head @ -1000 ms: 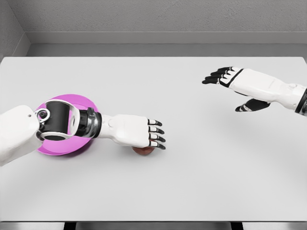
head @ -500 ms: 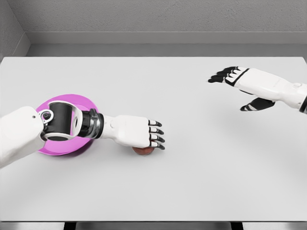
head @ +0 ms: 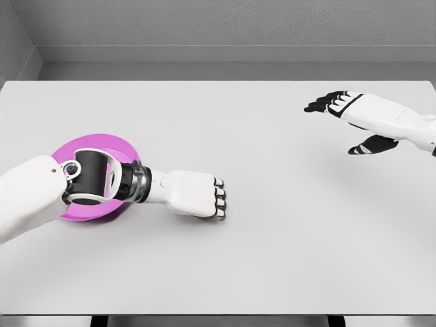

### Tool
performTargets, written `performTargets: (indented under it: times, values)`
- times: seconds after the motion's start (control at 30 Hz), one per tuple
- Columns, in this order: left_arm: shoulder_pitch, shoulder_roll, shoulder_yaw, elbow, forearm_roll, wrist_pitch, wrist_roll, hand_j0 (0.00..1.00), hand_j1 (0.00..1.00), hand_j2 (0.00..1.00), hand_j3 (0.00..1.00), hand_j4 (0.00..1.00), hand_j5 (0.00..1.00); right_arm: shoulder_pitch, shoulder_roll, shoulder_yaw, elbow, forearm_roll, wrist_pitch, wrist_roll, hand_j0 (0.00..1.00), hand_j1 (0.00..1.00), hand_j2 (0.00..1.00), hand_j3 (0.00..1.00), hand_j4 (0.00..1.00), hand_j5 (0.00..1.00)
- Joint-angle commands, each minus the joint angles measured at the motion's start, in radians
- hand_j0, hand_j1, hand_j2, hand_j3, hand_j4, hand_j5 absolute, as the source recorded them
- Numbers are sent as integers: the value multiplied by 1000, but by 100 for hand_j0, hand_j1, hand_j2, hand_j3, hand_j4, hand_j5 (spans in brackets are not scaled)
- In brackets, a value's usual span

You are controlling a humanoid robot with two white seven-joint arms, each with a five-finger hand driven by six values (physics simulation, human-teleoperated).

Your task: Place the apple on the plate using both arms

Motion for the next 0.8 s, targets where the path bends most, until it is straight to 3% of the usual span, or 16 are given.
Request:
performTargets:
  times: [0.0,0.3,0.43,0.7,0.77]
  values:
    - [0,1,-16,0,-5,-6,-13,54,54,54,54,54,54,0,-1,-1,0,-6,2,-1,100,100,100,100,100,100]
    - [-6,1,-13,1,-17,-6,-12,27,27,27,27,27,27,0,1,-1,0,-7,2,-1,100,100,100,100,100,100]
    - [-11,2,-4,1,-8,-6,-7,9,9,9,9,9,9,0,-5,2,0,-7,2,-1,100,100,100,100,100,100]
    - [-6,13,91,3,42,-6,2,10,10,10,10,10,10,-2,-1,1,1,-7,2,-1,100,100,100,100,100,100]
    - [0,57,126,12,85,-6,1,10,10,10,10,10,10,-5,10,1,3,-6,2,-1,100,100,100,100,100,100]
